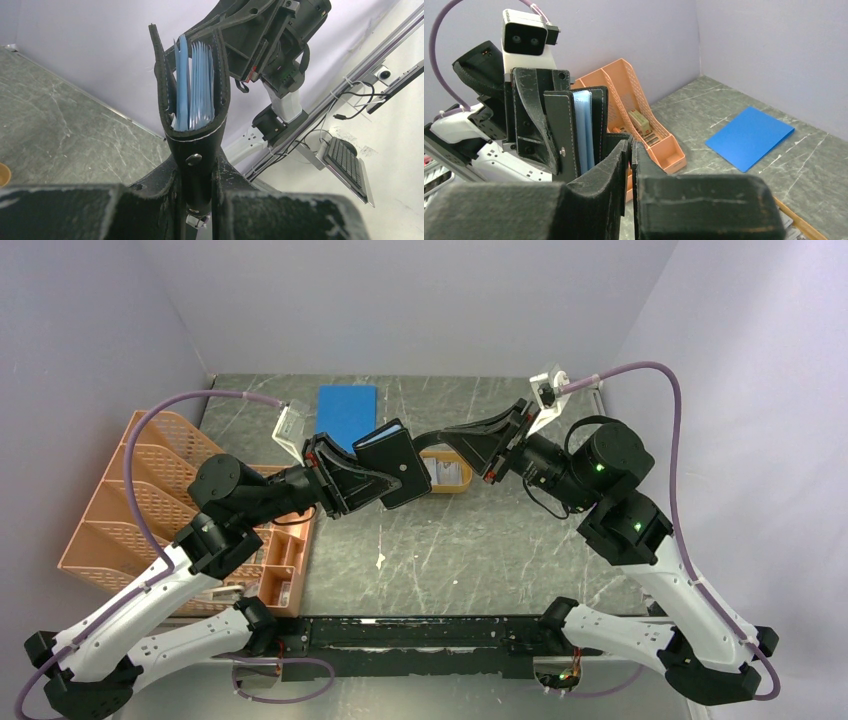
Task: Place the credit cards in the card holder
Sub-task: Close the card holder.
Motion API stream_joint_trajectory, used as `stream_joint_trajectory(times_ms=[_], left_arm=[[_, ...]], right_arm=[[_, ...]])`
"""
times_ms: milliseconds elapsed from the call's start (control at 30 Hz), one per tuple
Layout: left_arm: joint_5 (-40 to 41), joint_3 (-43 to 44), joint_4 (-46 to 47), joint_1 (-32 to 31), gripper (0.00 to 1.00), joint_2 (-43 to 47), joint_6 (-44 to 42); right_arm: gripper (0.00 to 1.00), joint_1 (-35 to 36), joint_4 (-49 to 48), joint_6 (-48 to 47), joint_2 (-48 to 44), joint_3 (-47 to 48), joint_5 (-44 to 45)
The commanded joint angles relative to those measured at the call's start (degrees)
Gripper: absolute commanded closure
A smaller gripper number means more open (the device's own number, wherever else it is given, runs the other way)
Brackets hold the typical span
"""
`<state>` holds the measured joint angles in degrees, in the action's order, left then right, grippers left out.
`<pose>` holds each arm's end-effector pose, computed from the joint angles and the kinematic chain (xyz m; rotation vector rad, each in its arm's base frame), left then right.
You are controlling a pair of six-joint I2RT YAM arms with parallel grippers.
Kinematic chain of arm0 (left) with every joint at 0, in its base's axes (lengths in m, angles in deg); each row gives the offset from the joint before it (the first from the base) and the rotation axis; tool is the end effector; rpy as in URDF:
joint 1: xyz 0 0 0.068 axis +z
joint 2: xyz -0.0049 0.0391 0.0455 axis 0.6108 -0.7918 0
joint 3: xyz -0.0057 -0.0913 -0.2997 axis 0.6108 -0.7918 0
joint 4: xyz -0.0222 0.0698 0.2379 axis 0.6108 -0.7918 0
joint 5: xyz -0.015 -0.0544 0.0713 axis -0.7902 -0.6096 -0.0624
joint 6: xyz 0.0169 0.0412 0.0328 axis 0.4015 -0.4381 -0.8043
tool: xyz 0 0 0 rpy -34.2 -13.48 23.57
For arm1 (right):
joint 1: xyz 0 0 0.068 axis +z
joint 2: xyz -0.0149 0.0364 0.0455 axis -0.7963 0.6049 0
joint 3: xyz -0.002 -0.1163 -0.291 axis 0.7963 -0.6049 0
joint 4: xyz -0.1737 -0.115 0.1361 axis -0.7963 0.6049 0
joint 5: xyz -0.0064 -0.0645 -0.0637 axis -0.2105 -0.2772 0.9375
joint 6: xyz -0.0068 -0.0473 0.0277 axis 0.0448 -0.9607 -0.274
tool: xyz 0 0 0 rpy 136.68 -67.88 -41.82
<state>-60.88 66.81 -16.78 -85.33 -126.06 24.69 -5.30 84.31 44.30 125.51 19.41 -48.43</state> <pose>0.0784 -0.1093 0.4714 0.4929 1.3904 -1.5770 0.0844 0.1019 0.5292 -0.5548 1.3742 1.0342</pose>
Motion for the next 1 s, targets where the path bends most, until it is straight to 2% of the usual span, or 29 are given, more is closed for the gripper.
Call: stream_joint_trajectory(times_ms=[0, 100, 500, 700, 967], left_arm=[[1.0, 2.2, 1.2, 0.1, 0.95, 0.9, -0.7], [1.4, 2.3, 0.8, 0.0, 0.95, 0.9, -0.9], [9.1, 7.5, -7.1, 0.1, 0.95, -3.4, -1.9], [12.8, 12.5, -14.2, 0.1, 0.95, -8.1, -2.0], [15.9, 13.0, -15.9, 0.0, 0.95, -9.3, -1.8]], right_arm=[[0.94, 0.1, -0.3, -0.3, -1.1, 0.8, -0.8], [1.00, 0.2, -0.4, 0.0, -1.1, 0.9, -1.4], [1.00, 0.1, 0.7, 0.8, 0.9, 2.3, -9.0], [1.00, 0.2, -1.0, 3.0, 2.1, 0.5, -9.2], [1.00, 0.1, -2.0, 4.4, 4.6, -0.8, -8.1]])
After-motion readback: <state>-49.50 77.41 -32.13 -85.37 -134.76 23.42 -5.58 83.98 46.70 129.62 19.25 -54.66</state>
